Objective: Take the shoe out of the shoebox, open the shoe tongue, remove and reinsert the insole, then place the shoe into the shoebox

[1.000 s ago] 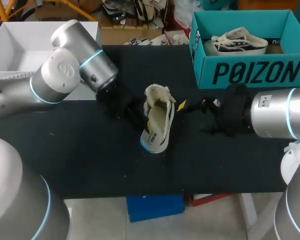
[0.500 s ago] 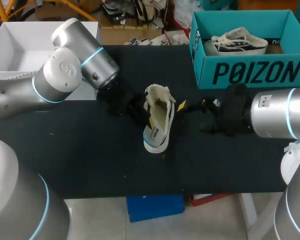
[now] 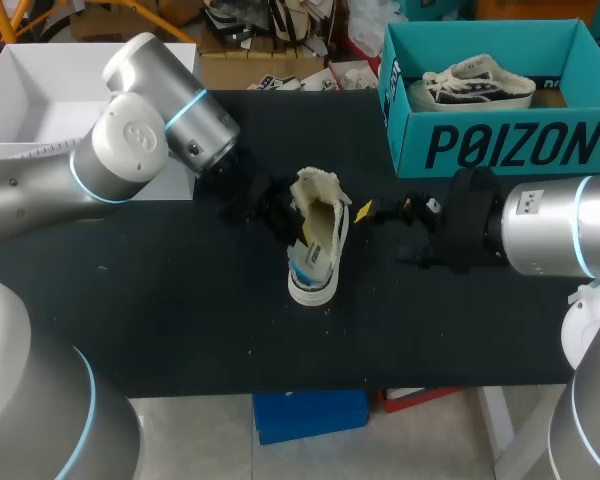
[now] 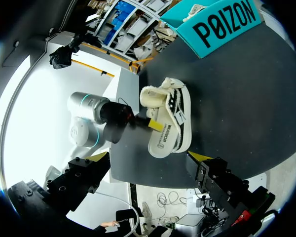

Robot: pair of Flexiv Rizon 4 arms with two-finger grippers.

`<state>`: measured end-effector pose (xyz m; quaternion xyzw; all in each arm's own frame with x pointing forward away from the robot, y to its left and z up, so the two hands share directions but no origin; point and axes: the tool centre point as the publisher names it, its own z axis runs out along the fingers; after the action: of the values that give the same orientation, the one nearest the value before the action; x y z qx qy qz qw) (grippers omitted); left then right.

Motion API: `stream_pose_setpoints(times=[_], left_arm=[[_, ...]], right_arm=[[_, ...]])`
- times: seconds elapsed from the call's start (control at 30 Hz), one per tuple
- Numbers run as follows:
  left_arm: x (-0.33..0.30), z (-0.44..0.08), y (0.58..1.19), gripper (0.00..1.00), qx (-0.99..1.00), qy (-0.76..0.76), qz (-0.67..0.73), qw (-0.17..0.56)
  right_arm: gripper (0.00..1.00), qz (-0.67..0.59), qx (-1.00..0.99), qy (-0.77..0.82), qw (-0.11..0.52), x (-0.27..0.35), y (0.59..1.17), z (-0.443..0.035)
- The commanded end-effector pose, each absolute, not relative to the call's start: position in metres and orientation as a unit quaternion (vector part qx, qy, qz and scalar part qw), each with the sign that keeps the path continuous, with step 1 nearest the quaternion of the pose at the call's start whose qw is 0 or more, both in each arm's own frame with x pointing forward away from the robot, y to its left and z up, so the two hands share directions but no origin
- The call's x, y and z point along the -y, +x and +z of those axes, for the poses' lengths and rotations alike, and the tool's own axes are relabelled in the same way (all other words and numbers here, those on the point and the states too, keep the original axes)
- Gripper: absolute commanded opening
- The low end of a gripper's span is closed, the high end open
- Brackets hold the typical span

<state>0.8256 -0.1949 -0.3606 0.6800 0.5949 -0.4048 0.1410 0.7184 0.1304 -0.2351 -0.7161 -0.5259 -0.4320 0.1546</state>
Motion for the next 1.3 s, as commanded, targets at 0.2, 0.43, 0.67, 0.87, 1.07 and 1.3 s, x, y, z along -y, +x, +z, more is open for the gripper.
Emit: stream_pose_setpoints(times=[0.2,0.43,0.67,0.87,1.07,1.3], left_arm=[[0.198,-0.364,0.836,0.00,-0.610,0.678,-0.387,0.136],[0.199,-0.360,0.828,0.45,-0.607,0.680,-0.389,0.134],[0.192,-0.349,0.812,0.56,-0.597,0.684,-0.398,0.135],[0.190,-0.345,0.798,0.48,-0.588,0.688,-0.404,0.133],[0.191,-0.351,0.789,0.46,-0.583,0.693,-0.408,0.115],[0.189,-0.351,0.790,0.06,-0.580,0.699,-0.405,0.104]], right_arm=[[1.00,-0.432,0.528,-0.714,0.158,-0.126,0.717,-0.234],[1.00,-0.432,0.528,-0.714,0.158,-0.126,0.717,-0.234],[1.00,-0.432,0.528,-0.714,0.158,-0.126,0.717,-0.234],[1.00,-0.432,0.528,-0.714,0.158,-0.126,0.717,-0.234],[1.00,-0.432,0.528,-0.714,0.158,-0.126,0.717,-0.234],[1.00,-0.432,0.528,-0.714,0.158,-0.126,0.717,-0.234]])
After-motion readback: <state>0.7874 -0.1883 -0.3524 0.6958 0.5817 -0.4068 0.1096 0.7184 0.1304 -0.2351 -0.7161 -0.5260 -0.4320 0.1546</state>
